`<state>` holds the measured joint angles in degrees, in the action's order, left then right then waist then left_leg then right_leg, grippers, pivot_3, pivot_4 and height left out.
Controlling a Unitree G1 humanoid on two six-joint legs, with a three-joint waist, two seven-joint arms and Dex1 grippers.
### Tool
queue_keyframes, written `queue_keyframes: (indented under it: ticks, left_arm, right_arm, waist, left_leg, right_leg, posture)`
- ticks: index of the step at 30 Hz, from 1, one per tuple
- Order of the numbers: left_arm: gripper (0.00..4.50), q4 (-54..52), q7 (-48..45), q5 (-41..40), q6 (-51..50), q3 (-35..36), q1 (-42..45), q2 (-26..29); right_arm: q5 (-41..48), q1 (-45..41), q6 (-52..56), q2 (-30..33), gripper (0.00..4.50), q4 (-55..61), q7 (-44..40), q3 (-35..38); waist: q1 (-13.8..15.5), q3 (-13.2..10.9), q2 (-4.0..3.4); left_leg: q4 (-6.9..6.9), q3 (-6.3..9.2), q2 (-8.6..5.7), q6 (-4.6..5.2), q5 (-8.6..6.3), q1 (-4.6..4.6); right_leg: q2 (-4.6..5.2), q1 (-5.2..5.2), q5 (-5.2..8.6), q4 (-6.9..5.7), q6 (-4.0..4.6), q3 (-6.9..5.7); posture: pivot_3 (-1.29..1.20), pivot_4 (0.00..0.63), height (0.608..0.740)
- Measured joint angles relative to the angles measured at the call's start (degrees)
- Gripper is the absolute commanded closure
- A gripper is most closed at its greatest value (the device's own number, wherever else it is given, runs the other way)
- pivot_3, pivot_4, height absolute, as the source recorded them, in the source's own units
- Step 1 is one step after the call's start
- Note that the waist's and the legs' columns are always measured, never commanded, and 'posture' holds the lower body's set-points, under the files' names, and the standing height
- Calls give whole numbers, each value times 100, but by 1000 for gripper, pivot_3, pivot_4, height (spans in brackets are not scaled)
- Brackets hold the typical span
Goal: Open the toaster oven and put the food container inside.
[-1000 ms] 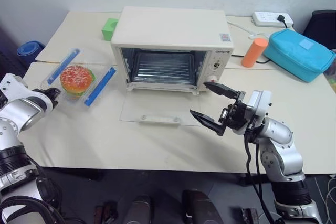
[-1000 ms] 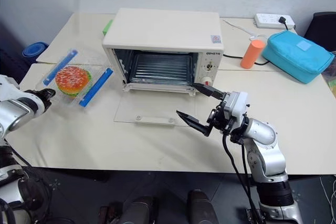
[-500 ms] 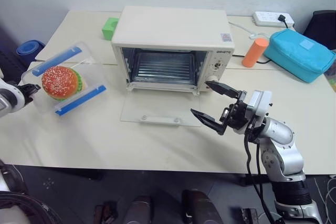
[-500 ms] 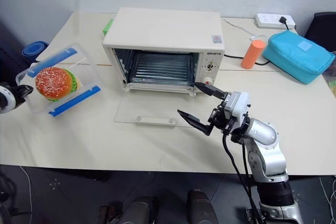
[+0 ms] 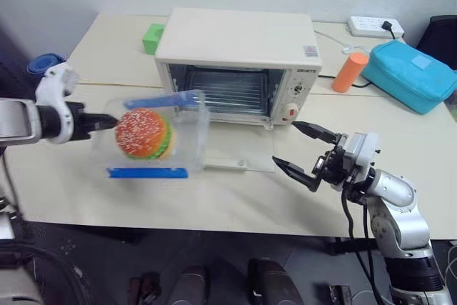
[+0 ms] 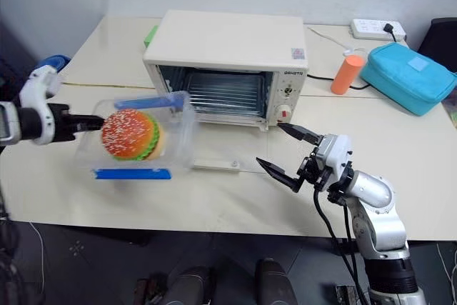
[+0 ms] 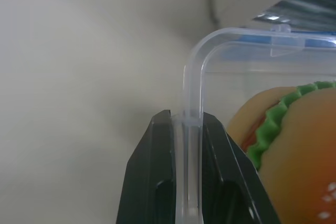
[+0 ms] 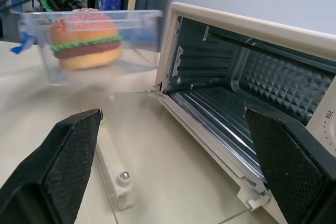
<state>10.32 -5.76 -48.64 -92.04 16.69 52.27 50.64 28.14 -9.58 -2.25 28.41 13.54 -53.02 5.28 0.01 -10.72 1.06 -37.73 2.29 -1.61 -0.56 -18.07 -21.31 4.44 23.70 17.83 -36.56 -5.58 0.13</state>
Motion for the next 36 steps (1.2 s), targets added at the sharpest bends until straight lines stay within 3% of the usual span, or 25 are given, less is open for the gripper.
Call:
queue_keyframes:
  ticks: [8,16,25,27,30,32,36]
  left_arm:
    - [4305,-83,901,671,-77,173,525,-1685]
    - [4305,-92,1213,1057,-85,254,773,-2425]
    - [1589,-91,1066,1341,-85,189,839,-2701]
    - [991,-91,903,1375,-56,217,853,-2592]
    - [991,-133,283,1298,61,233,826,-2004]
    - [967,-473,-756,972,378,76,477,-1209]
    - [1874,-951,-2857,807,1629,-349,-785,111]
  right_arm:
    - [1,390,95,48,0,369,284,202]
    - [-55,826,90,18,0,745,629,232]
    - [-172,871,-20,-23,0,772,820,230]
    - [-149,863,15,-21,0,774,830,226]
    - [38,857,362,70,0,863,838,222]
    - [189,828,807,355,382,1013,808,190]
    - [410,849,1658,761,1581,1318,733,5]
  waist:
    - [6,-1,2]
    - [9,-1,3]
    - [-4,-1,2]
    - [-10,-1,3]
    - [-39,-2,2]
    - [-95,-2,0]
    - [-127,-2,-4]
  left_leg:
    - [-10,-9,1,-4,2,-7]
    - [-24,-8,-6,-5,4,-5]
    - [-23,-9,-4,-8,6,-3]
    - [-23,-9,-5,-8,6,-3]
    - [-19,-11,1,-12,7,-3]
    - [-9,-14,6,-14,7,1]
    - [4,-9,7,-14,7,11]
  right_leg:
    - [-3,10,0,-32,-1,5]
    - [-1,8,-1,-26,-2,6]
    - [-3,8,-1,-27,-2,5]
    - [-3,8,-1,-26,-2,6]
    - [-8,12,0,-27,-2,7]
    - [-9,12,0,-30,-1,12]
    - [-2,3,6,-7,10,9]
  posture:
    - [0,150,740]
    - [0,150,740]
    - [0,150,740]
    - [0,150,740]
    - [0,150,740]
    - [0,150,740]
    - [0,150,740]
